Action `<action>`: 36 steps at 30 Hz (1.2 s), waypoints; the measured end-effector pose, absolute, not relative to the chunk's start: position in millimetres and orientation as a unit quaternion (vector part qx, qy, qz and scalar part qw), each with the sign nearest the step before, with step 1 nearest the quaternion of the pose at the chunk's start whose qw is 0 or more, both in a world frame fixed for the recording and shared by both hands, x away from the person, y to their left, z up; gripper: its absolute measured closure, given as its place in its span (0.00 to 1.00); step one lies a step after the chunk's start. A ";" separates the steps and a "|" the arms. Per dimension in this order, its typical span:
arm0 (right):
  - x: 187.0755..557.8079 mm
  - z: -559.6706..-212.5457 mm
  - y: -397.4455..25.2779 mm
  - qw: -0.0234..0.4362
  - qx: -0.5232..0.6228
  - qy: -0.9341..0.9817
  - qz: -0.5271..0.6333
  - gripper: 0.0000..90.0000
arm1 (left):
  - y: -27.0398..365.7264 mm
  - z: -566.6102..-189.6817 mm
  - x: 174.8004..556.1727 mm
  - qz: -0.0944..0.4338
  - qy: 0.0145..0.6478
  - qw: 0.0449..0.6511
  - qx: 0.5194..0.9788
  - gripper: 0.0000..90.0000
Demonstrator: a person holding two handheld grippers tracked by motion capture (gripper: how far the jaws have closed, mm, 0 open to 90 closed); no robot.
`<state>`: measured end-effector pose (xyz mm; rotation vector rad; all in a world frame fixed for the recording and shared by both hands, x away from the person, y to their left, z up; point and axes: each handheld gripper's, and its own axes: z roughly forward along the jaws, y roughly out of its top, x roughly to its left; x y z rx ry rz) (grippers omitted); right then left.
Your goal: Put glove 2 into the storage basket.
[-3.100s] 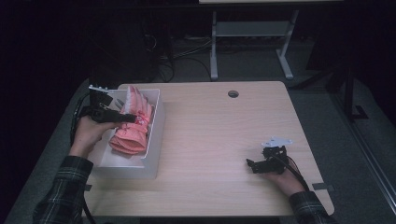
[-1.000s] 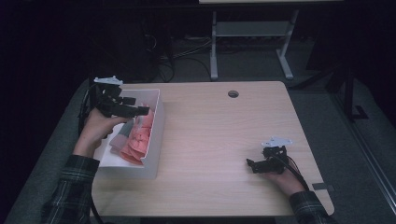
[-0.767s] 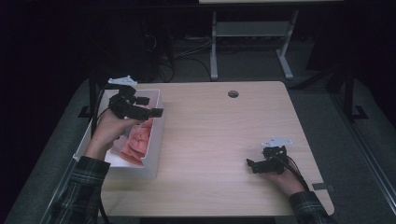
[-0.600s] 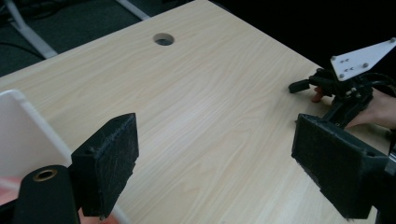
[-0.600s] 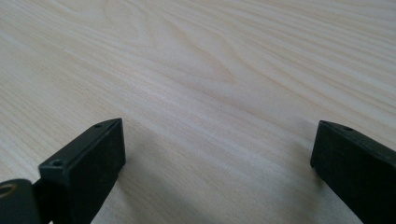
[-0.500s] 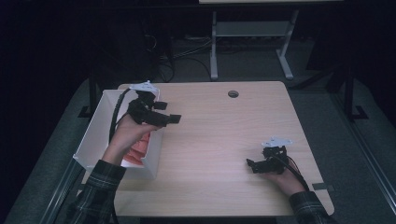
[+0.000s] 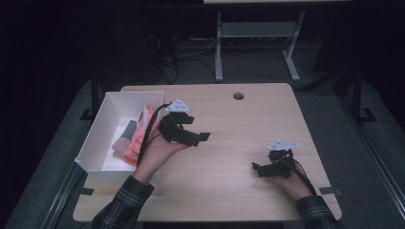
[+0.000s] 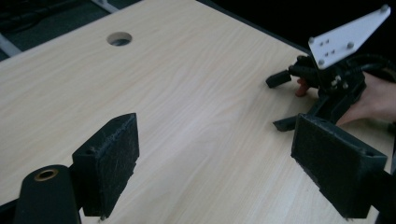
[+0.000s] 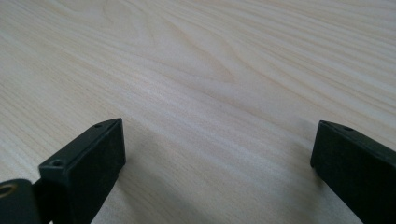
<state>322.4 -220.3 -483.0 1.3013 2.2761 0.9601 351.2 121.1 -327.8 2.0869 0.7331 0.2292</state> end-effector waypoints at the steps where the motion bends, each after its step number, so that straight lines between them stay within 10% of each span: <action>1: 322.4 -483.0 -220.4 0.174 0.459 0.803 0.339 0.03 | 117.9 -332.1 350.2 0.089 0.293 0.441 0.844 0.16; 36: 322.7 -483.1 -220.6 0.176 0.457 0.803 0.339 0.03 | 90.7 -468.4 336.7 0.090 0.261 0.375 0.885 0.16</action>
